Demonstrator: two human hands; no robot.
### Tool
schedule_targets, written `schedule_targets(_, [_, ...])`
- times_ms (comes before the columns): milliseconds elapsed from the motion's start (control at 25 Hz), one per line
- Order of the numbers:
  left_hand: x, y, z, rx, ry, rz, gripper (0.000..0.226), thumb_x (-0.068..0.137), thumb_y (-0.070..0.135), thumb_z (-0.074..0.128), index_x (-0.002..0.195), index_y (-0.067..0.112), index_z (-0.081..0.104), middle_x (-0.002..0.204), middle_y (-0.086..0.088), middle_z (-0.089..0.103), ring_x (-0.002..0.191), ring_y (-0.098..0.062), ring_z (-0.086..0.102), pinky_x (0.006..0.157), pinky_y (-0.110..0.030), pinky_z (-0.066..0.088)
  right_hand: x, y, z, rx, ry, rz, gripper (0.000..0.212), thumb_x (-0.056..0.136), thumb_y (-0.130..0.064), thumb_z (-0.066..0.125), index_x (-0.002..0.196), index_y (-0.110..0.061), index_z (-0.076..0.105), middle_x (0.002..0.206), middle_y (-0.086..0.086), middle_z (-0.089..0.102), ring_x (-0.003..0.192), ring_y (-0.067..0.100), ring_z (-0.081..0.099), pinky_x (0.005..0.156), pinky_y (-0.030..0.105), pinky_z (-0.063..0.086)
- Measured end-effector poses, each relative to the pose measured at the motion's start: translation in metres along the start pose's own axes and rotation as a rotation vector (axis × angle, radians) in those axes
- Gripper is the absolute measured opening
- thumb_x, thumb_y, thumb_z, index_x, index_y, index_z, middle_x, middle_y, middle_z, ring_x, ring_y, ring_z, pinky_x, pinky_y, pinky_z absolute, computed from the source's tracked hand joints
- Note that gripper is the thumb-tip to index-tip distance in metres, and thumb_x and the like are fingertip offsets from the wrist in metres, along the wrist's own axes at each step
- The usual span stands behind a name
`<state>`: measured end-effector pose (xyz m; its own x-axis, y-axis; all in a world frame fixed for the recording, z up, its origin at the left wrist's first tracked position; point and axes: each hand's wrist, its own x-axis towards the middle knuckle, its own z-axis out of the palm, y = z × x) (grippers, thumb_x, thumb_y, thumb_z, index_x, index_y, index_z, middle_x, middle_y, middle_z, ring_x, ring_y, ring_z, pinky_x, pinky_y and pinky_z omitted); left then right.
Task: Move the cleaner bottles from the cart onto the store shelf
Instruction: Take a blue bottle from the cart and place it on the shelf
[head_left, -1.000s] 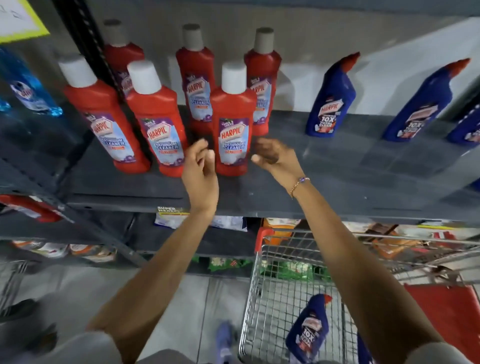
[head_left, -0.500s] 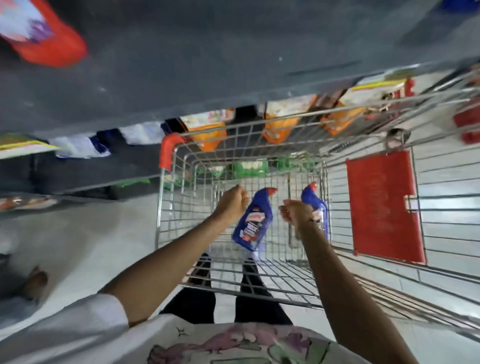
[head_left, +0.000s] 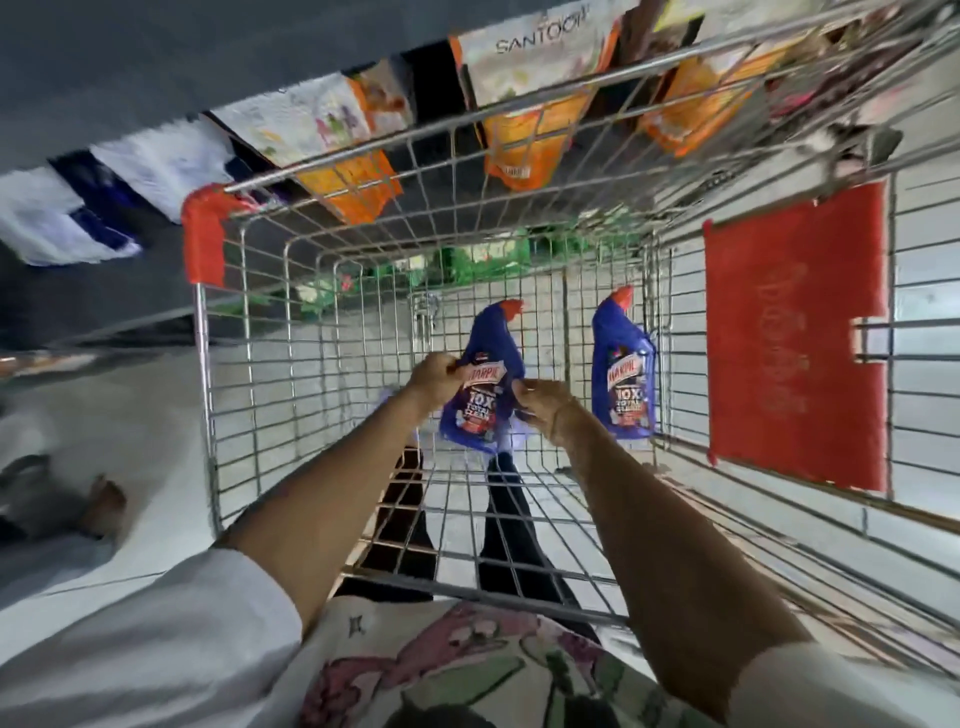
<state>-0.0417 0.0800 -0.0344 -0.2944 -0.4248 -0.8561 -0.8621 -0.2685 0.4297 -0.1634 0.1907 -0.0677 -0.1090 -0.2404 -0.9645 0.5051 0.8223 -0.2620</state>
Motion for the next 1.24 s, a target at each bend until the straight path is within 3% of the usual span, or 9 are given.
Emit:
schedule_targets(120, [-0.018,0.014,-0.002,-0.203,-0.007,-0.01,0.011,0.09,0.021,0.053,0.09,0.01,0.051,0.081,-0.008,0.057,0.073,-0.021,0.054,0.064,-0.031,0.043,-0.014,-0.008,-0.014,0.143,-0.107,-0.048,0.016,0.09,-0.007,0.05,0.076,-0.01,0.056,0.082,0.011,0.059,0.068,0.014,0.05,0.063,0.026,0.045])
schedule_targets(200, [-0.038,0.027,-0.005,-0.309,0.008,0.064,0.016,0.091,0.017,0.053,0.1,0.01,0.043,0.092,-0.01,0.056,0.084,-0.024,0.055,0.069,-0.034,0.047,-0.028,-0.021,-0.028,0.132,-0.194,-0.132,0.02,0.09,0.0,0.048,0.077,-0.014,0.056,0.07,0.001,0.064,0.075,0.015,0.052,0.07,0.026,0.046])
schedule_targets(320, [-0.081,0.049,-0.022,-0.428,0.035,0.217,0.019,0.09,0.009,0.053,0.106,0.011,0.043,0.098,-0.009,0.059,0.09,-0.023,0.057,0.081,-0.038,0.05,-0.064,-0.049,-0.042,0.161,-0.41,-0.3,0.017,0.085,0.002,0.053,0.083,-0.016,0.053,0.079,-0.001,0.061,0.08,0.012,0.058,0.079,0.028,0.048])
schedule_targets(440, [-0.129,0.079,-0.056,-0.534,0.032,0.449,0.024,0.088,0.008,0.055,0.11,0.012,0.048,0.102,-0.004,0.062,0.09,-0.013,0.061,0.078,-0.022,0.054,-0.126,-0.091,-0.035,0.23,-0.523,-0.533,0.03,0.065,-0.006,0.074,0.085,-0.025,0.061,0.083,-0.008,0.067,0.077,0.006,0.06,0.074,0.024,0.052])
schedule_targets(760, [-0.238,0.159,-0.178,-0.499,0.195,0.92,0.029,0.089,0.003,0.052,0.114,0.016,0.054,0.104,0.005,0.065,0.084,0.009,0.063,0.076,-0.011,0.051,-0.293,-0.228,0.021,-0.092,-0.458,-1.178,0.022,0.081,0.002,0.046,0.095,-0.014,0.051,0.088,-0.013,0.073,0.082,0.004,0.063,0.069,0.021,0.053])
schedule_targets(880, [-0.25,0.184,-0.225,-0.471,0.324,1.023,0.028,0.09,0.003,0.051,0.118,0.008,0.053,0.106,-0.003,0.064,0.084,0.006,0.063,0.077,-0.012,0.051,-0.321,-0.278,0.052,-0.16,-0.429,-1.286,0.022,0.083,0.002,0.045,0.097,-0.014,0.051,0.086,-0.015,0.073,0.077,-0.001,0.063,0.064,0.017,0.051])
schedule_targets(1000, [-0.242,0.202,-0.267,-0.449,0.38,1.071,0.027,0.09,0.005,0.052,0.117,0.007,0.052,0.112,-0.009,0.063,0.09,-0.004,0.061,0.084,-0.02,0.05,-0.327,-0.322,0.078,-0.169,-0.341,-1.342,0.022,0.079,-0.008,0.051,0.097,-0.021,0.054,0.089,-0.015,0.072,0.084,0.006,0.06,0.07,0.025,0.048])
schedule_targets(1120, [-0.225,0.21,-0.294,-0.485,0.402,1.039,0.03,0.091,0.005,0.051,0.121,0.005,0.05,0.113,-0.011,0.062,0.093,-0.009,0.059,0.089,-0.03,0.048,-0.317,-0.347,0.101,-0.151,-0.293,-1.338,0.025,0.085,-0.001,0.05,0.106,-0.016,0.052,0.095,-0.011,0.069,0.09,0.013,0.057,0.077,0.032,0.044])
schedule_targets(1240, [-0.205,0.206,-0.307,-0.52,0.432,0.991,0.035,0.092,0.005,0.049,0.127,0.003,0.046,0.12,-0.015,0.06,0.094,-0.009,0.059,0.082,-0.021,0.051,-0.302,-0.356,0.12,-0.177,-0.223,-1.308,0.031,0.088,0.007,0.045,0.116,-0.006,0.046,0.101,0.0,0.061,0.09,0.011,0.056,0.075,0.027,0.046])
